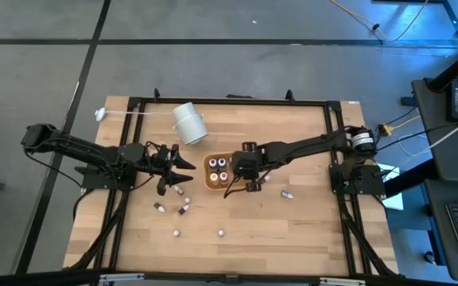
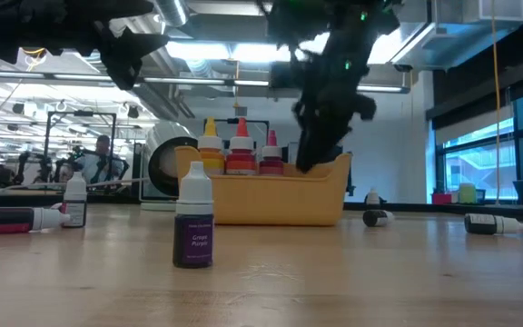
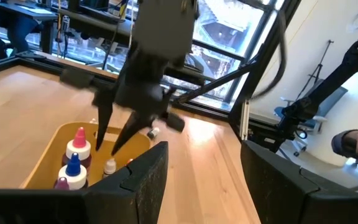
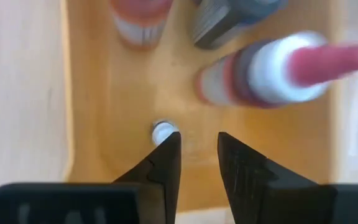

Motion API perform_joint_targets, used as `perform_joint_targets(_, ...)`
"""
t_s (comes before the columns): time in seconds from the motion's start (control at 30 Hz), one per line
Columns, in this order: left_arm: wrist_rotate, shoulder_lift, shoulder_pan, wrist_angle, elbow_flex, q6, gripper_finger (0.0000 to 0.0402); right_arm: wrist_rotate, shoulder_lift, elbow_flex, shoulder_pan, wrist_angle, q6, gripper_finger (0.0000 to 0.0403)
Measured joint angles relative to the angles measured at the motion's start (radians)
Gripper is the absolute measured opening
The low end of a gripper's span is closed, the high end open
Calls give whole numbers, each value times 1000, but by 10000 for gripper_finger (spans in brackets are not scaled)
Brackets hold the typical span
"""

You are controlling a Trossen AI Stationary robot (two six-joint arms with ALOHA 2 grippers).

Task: Pick & Place food coloring
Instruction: Put the small black ink bottle into the yellow bin

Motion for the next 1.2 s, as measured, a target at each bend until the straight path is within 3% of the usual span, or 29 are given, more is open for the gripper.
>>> perform_joint_targets(0.27, 0, 0, 0, -13, 0, -1, 196, -51, -143, 5, 10, -173, 12, 107)
perform_joint_targets(0.43, 0, 0, 0, -13, 0, -1, 196, -64, -258, -70, 7, -239, 33, 108)
perform_joint_targets(0.63, 0, 0, 0, -13, 0, 0, 196, -63, -379, -214, -13, -197, 5, 108)
perform_joint_targets(0.87, 0, 0, 0, -13, 0, 1, 196, -72, -398, -357, -55, -40, 8, 113)
perform_joint_targets(0.97, 0, 0, 0, -13, 0, 1, 196, -71, -399, -402, -81, 43, 0, 140)
perform_joint_targets(1.2, 0, 0, 0, -13, 0, 1, 196, -71, -395, -417, -125, 75, -15, 245)
